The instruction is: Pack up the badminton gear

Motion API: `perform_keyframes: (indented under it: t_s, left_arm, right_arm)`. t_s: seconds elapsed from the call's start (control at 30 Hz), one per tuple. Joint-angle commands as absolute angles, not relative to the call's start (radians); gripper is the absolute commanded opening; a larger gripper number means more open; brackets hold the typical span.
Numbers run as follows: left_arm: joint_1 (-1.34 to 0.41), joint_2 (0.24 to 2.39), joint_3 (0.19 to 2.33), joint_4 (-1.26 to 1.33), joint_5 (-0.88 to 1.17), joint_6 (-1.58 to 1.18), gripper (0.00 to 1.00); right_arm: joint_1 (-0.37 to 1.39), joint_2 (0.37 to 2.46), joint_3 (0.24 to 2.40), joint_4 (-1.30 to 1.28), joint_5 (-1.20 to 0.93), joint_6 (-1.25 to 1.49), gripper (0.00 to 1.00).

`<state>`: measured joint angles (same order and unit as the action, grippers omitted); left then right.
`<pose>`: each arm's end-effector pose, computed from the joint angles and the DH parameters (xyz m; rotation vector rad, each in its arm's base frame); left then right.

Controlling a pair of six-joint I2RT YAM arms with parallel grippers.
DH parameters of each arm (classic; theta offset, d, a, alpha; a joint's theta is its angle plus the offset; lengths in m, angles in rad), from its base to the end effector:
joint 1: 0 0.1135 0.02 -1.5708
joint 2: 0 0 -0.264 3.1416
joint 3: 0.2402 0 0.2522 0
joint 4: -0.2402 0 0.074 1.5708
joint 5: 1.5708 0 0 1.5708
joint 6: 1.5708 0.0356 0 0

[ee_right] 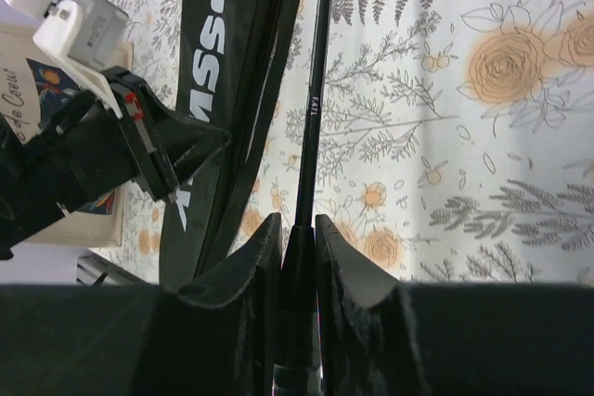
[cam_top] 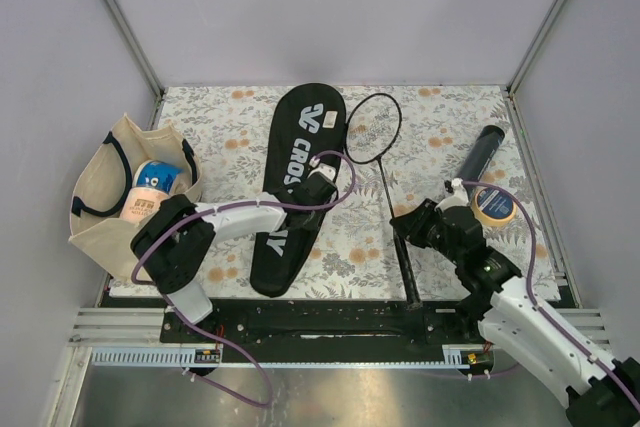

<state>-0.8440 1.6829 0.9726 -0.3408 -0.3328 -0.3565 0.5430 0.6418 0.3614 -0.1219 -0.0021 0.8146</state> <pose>0.2265 -0.2373 0.1682 0.5011 2.4830 -0.0293 0.1381 0.0834 0.2185 0.2805 2.0634 0.8663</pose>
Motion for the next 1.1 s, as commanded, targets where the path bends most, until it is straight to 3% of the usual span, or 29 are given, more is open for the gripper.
perform_keyframes:
  t_s: [0.0,0.53,1.07]
  left_arm:
    - [-0.824,1.585,0.986,-0.305,-0.318,-0.400,0.00]
    - [-0.808,1.543,1.037,-0.290,-0.310,-0.425,0.00]
    - [-0.808,1.566,1.048,-0.290,-0.374,-0.422,0.00]
  right_arm:
    - [0.541,0.525,0.456,-0.302,-0.018,0.807,0.00]
    - [0.541,0.184,0.350,-0.518,-0.363,1.000,0.00]
    - [0.541,0.066,0.574,-0.859,-0.127,0.893,0.00]
